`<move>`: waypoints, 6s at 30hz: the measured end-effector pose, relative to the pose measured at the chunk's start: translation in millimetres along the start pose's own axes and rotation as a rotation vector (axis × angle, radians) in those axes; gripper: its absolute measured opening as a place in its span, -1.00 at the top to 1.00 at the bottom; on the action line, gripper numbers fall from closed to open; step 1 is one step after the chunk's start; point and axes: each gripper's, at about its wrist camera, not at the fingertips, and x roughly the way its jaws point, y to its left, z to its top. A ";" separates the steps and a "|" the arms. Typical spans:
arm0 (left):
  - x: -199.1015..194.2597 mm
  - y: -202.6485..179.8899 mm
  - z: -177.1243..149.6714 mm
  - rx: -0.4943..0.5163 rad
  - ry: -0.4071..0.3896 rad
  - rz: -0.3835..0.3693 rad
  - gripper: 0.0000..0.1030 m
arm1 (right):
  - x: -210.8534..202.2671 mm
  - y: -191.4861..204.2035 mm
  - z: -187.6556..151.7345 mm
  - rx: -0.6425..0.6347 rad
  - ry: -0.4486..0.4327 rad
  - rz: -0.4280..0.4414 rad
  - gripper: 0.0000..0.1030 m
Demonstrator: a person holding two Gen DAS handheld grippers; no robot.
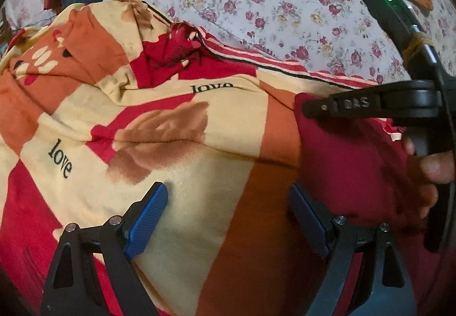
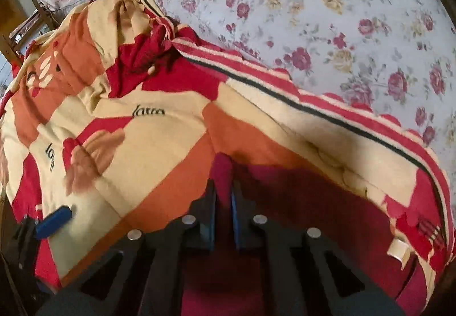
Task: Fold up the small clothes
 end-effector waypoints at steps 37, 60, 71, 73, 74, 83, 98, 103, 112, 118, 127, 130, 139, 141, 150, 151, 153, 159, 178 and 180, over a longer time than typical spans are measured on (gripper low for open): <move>-64.2 -53.3 -8.8 0.152 -0.070 -0.122 -0.35 | -162.3 -155.5 -232.2 0.491 -0.103 -0.332 0.09; -2.5 -71.2 3.4 0.211 -0.002 -0.102 -0.32 | -207.5 -158.6 -221.6 0.550 -0.229 -0.295 -0.36; -2.3 -76.9 2.9 0.237 -0.016 -0.090 -0.32 | -223.3 -195.5 -232.8 0.604 -0.239 -0.377 -0.37; -2.3 -77.6 2.7 0.240 -0.017 -0.091 -0.32 | -228.7 -208.8 -233.7 0.621 -0.244 -0.398 -0.38; -2.2 -77.9 2.6 0.242 -0.017 -0.091 -0.32 | -231.1 -216.6 -234.0 0.636 -0.247 -0.402 -0.38; 1.9 -79.8 2.1 0.245 -0.004 -0.097 -0.32 | -240.1 -305.1 -231.6 0.791 -0.235 -0.418 -0.38; 14.8 -77.5 4.7 0.205 0.042 -0.157 -0.32 | -128.9 -352.5 -193.8 0.752 0.003 -0.414 0.34; 12.0 -78.6 5.6 0.215 0.033 -0.143 -0.32 | -156.9 -345.7 -200.4 0.730 -0.048 -0.399 0.88; -8.7 -65.6 14.4 0.172 -0.031 -0.138 -0.32 | -288.9 -271.4 -191.7 0.655 -0.378 -0.167 0.88; -14.2 -42.8 23.3 0.073 -0.049 -0.163 -0.32 | -301.6 -161.4 -155.4 0.397 -0.400 0.015 0.88; -15.0 -27.5 26.8 0.005 -0.032 -0.212 -0.31 | -149.9 -59.4 -188.7 0.251 0.035 0.089 0.24; -14.3 -30.3 26.1 0.010 -0.028 -0.225 -0.31 | -149.9 -49.5 -199.2 0.222 0.022 0.072 0.17; -14.1 -60.0 13.5 0.134 0.051 -0.351 0.05 | -163.5 -51.9 -211.9 0.239 -0.041 0.086 -0.17; -16.6 -71.3 8.1 0.195 0.035 -0.311 0.06 | -166.4 -56.3 -219.9 0.260 -0.043 0.087 -0.17; -26.2 -80.8 6.1 0.252 -0.018 -0.271 0.25 | -212.5 -112.5 -274.8 0.483 -0.139 0.032 -0.21; -27.3 -78.2 7.3 0.239 -0.021 -0.276 0.25 | -216.3 -118.6 -281.3 0.511 -0.144 0.029 -0.21; -29.9 -75.8 9.7 0.223 -0.034 -0.288 0.25 | -219.9 -127.4 -292.5 0.558 -0.146 0.039 -0.21; -55.0 -83.9 9.5 0.277 -0.144 -0.361 0.24 | -217.4 -127.4 -301.2 0.576 -0.141 0.047 -0.21; -18.5 -104.0 6.6 0.257 0.089 -0.418 1.00 | -241.6 -132.6 -324.8 0.542 -0.185 -0.135 -0.26; -23.0 -96.5 20.8 0.190 0.089 -0.442 1.00 | -243.5 -136.8 -330.9 0.529 -0.178 -0.186 -0.26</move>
